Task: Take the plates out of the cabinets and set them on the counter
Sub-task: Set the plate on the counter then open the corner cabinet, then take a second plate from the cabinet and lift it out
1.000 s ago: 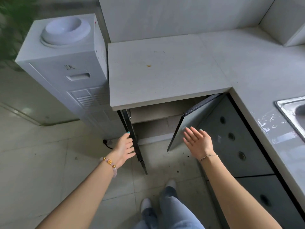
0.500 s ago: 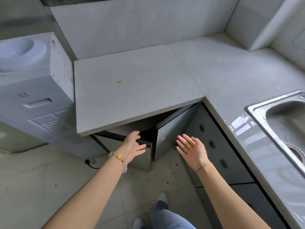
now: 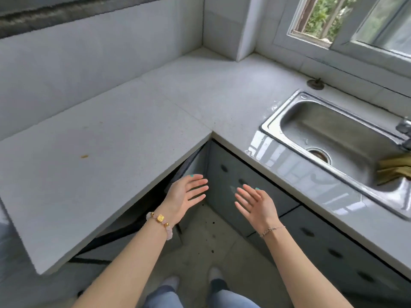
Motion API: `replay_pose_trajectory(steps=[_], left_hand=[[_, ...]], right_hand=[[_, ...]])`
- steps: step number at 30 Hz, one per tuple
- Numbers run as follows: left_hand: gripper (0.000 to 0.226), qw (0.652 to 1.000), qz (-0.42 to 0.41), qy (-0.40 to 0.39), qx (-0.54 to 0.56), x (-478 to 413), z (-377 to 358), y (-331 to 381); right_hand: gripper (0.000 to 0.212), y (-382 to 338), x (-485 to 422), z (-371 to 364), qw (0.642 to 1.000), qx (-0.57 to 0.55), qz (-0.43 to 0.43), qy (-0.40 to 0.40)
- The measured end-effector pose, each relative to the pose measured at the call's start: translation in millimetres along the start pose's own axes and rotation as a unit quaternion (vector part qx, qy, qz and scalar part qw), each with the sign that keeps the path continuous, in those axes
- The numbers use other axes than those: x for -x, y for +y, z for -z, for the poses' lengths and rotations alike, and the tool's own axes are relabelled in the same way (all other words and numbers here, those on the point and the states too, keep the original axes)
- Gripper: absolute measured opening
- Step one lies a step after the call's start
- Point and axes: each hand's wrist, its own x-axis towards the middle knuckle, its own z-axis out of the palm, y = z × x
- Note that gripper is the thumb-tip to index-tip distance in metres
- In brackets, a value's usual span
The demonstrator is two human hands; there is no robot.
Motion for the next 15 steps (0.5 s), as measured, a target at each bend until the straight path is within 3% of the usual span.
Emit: replay_pose_trajectory(steps=[8, 15], left_hand=[[0.025, 0.980, 0.008, -0.151, -0.127, -9, 10, 32], [0.027, 0.949, 0.022, -0.233, -0.213, 7, 14, 32]], right_hand=[[0.034, 39, 63, -5, 0.984, -0.065, 0.125, 0.112], [0.027, 85, 118, -11, 0.951, -0.109, 0.200, 0.209]])
